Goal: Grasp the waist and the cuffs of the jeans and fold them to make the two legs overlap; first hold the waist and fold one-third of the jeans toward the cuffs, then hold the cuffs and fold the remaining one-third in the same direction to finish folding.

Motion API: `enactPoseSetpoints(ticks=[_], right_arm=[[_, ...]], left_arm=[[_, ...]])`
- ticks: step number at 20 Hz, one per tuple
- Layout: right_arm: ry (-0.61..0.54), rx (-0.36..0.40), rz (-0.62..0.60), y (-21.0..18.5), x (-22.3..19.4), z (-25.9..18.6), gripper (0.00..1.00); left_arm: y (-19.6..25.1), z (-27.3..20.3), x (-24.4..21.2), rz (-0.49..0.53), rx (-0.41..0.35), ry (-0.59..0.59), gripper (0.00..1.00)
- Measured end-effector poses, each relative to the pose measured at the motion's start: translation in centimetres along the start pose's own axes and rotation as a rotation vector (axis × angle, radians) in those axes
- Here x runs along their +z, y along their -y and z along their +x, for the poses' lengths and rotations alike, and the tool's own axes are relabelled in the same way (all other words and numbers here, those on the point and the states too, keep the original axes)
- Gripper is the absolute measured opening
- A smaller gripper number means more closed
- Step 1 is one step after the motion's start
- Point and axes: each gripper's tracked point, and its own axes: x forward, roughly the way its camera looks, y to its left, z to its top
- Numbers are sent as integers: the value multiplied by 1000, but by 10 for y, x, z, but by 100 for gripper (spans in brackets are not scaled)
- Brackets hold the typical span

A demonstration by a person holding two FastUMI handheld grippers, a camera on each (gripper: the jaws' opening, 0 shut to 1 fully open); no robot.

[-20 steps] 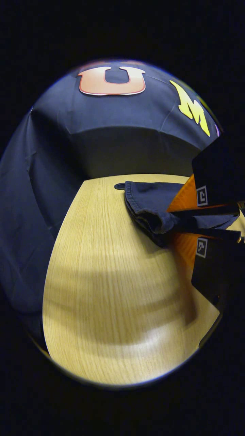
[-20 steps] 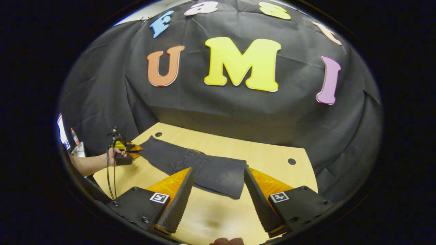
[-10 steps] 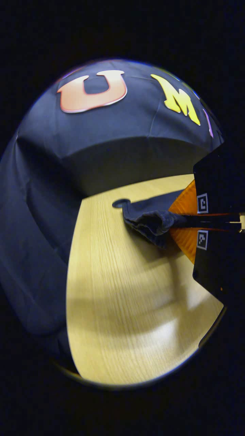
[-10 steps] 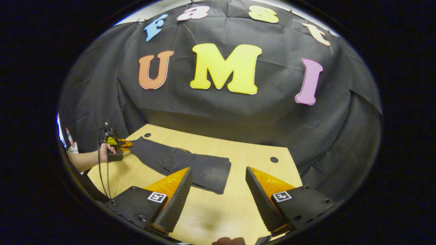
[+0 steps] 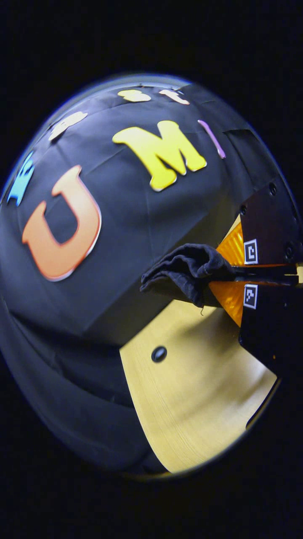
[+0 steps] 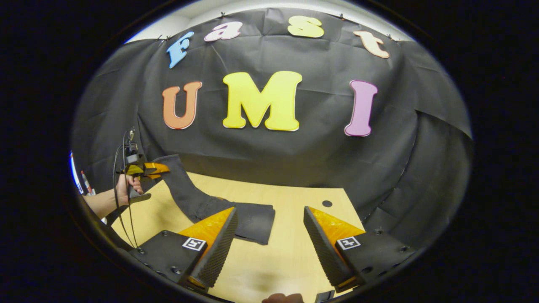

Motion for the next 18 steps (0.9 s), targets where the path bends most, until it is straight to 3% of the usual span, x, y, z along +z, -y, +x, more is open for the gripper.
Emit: enactPoseSetpoints(ticks=[5,8,14,18], right_arm=[[3,-54,37,35,-9,-20,94],[-3,-99,65,63,-17,-31,96],[-58,-180,83,112,-36,-50,100],[-89,-200,93,133,-48,-50,96]], left_arm=[[90,6,-66,177,-36,-62,4],[117,21,-128,276,-21,-130,4],[93,62,-257,475,77,-273,4],[52,85,-298,510,167,-340,4]])
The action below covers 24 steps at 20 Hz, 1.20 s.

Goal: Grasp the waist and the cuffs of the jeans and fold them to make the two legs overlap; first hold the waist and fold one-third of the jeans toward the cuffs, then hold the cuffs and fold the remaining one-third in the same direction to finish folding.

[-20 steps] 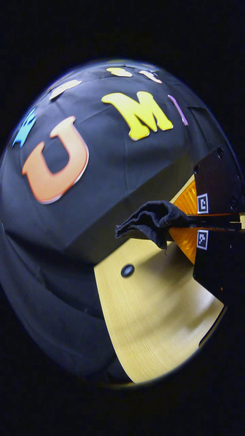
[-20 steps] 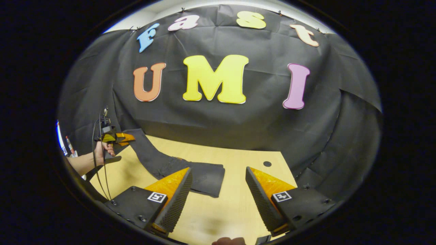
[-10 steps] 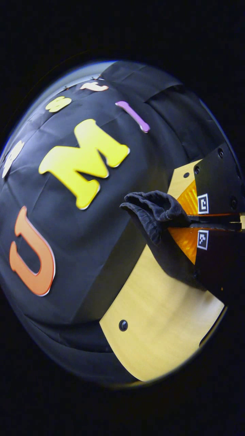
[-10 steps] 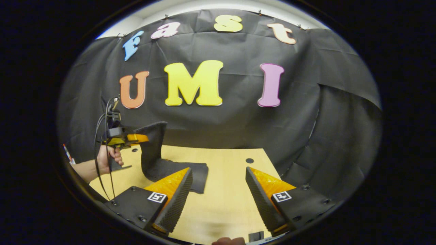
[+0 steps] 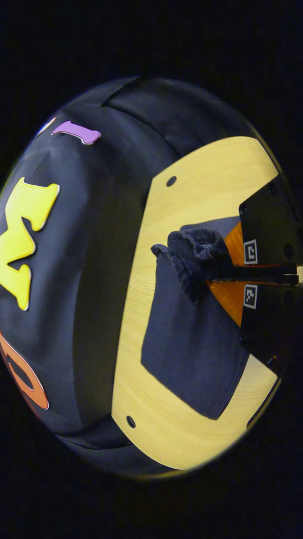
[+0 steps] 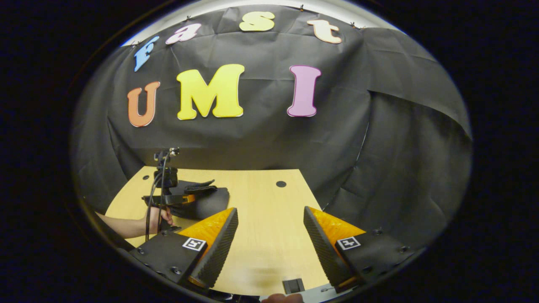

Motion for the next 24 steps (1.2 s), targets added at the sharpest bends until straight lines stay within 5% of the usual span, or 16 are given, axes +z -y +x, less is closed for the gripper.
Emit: enactPoseSetpoints(ticks=[4,7,11,16,24], right_arm=[[-25,36,-3,2,-4,15,96],[-24,94,0,-10,2,34,94],[9,187,-5,-29,18,59,97],[79,323,-13,-77,47,84,94],[365,368,-47,-168,123,51,94]], left_arm=[[-2,15,-13,-54,10,-21,8],[8,7,-11,4,18,-28,24],[27,-8,-12,43,21,-32,100],[31,-86,47,16,14,117,100],[-22,-303,237,85,73,648,98]])
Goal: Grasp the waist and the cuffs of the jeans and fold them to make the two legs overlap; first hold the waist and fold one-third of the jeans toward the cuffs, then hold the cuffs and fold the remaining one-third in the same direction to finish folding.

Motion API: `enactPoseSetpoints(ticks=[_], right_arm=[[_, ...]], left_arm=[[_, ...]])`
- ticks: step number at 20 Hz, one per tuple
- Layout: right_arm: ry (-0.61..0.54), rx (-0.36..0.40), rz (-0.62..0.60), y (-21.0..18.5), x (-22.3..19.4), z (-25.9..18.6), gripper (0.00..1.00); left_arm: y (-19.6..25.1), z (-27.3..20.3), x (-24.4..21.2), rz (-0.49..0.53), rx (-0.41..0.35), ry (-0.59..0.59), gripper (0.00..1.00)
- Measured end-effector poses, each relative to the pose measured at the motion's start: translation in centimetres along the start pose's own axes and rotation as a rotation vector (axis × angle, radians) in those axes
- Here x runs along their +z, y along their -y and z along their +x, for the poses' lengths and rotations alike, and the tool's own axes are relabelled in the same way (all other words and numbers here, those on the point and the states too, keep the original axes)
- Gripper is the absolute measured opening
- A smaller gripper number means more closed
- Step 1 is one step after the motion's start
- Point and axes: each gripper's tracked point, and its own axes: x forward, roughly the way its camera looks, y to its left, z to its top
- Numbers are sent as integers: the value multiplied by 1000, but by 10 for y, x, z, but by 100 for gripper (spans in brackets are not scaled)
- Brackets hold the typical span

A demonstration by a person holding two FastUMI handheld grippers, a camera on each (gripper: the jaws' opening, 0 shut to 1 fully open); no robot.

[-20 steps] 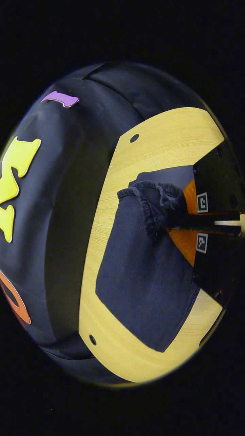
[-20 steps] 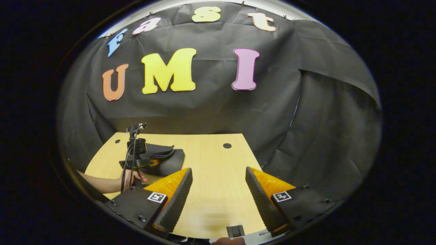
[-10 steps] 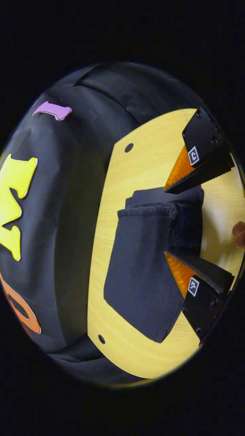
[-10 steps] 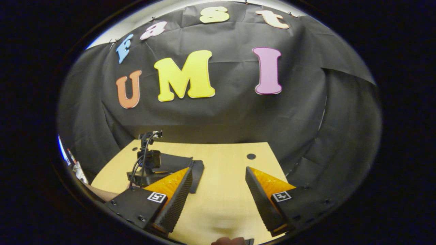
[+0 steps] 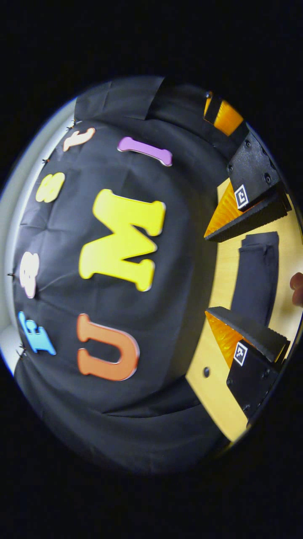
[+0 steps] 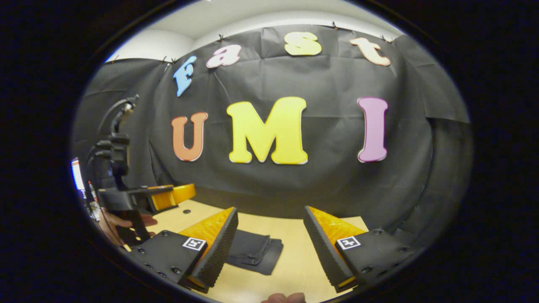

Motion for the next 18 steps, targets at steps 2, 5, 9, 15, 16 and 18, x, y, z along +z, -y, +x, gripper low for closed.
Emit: enactPoseSetpoints(ticks=[2,5,9,15,16,18], right_arm=[[83,-36,-40,-13,21,-6,93],[133,-62,-84,-38,32,-20,93],[131,-82,-100,-61,27,-37,94],[121,-95,-87,-83,17,-50,94],[113,-91,-88,-87,14,-52,96],[114,-94,-91,-89,13,-53,94]], left_arm=[[-18,-23,41,35,10,100,98],[-33,-55,60,63,12,148,98],[-46,-73,62,40,22,159,98],[-59,-89,54,27,31,142,98],[-62,-94,50,20,35,139,100],[-61,-98,47,17,32,136,98]])
